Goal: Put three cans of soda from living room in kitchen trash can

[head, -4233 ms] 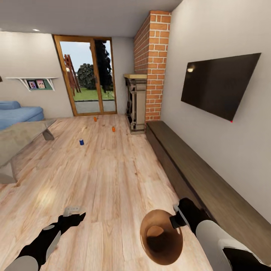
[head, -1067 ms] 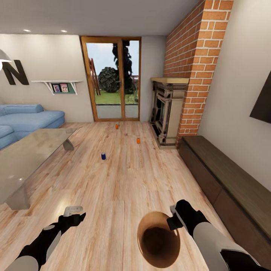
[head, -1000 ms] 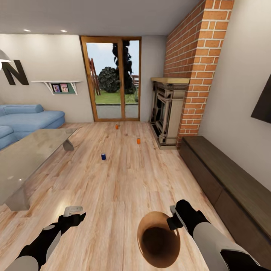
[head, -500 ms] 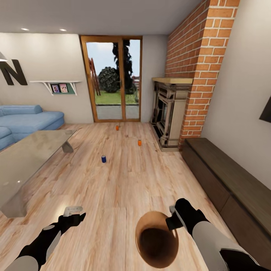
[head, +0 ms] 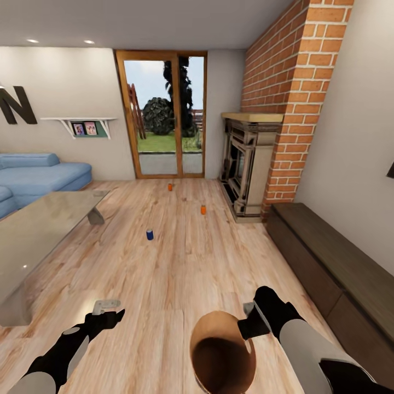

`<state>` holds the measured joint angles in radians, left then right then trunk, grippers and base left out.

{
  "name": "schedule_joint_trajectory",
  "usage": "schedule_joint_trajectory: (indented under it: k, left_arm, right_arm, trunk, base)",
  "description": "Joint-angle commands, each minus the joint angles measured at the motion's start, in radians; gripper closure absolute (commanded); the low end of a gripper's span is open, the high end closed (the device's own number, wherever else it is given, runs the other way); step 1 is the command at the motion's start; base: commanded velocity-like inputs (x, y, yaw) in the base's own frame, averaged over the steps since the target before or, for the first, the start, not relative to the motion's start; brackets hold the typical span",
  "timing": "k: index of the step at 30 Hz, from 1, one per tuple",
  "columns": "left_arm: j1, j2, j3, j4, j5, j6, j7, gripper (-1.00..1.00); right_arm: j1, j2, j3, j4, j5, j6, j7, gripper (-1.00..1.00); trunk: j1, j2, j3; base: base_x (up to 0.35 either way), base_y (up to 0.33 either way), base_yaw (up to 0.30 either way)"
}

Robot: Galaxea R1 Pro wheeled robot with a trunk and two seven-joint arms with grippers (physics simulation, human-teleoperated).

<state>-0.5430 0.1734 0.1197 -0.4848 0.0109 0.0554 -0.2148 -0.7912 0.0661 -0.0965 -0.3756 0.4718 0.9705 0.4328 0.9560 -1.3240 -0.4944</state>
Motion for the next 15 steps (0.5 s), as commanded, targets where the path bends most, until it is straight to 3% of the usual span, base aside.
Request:
schedule_joint_trajectory:
  k: [1, 15]
  left_arm:
    - [0.000, 0.000, 0.000, 0.000, 0.000, 0.000, 0.000, -1.00]
    - [0.000, 0.000, 0.000, 0.000, 0.000, 0.001, -0.001, -1.00]
  right_arm:
    - [0.000, 0.000, -0.004, 0.000, -0.028, 0.005, 0.005, 1.00]
    - [0.000, 0.003, 0.000, 0.000, -0.028, -0.001, 0.007, 1.00]
  trunk:
    - [0.000, 0.000, 0.000]
    - [0.000, 0.000, 0.000]
  base:
    - [0.216, 0.053, 0.000]
    - [0.274, 0.115, 0.000]
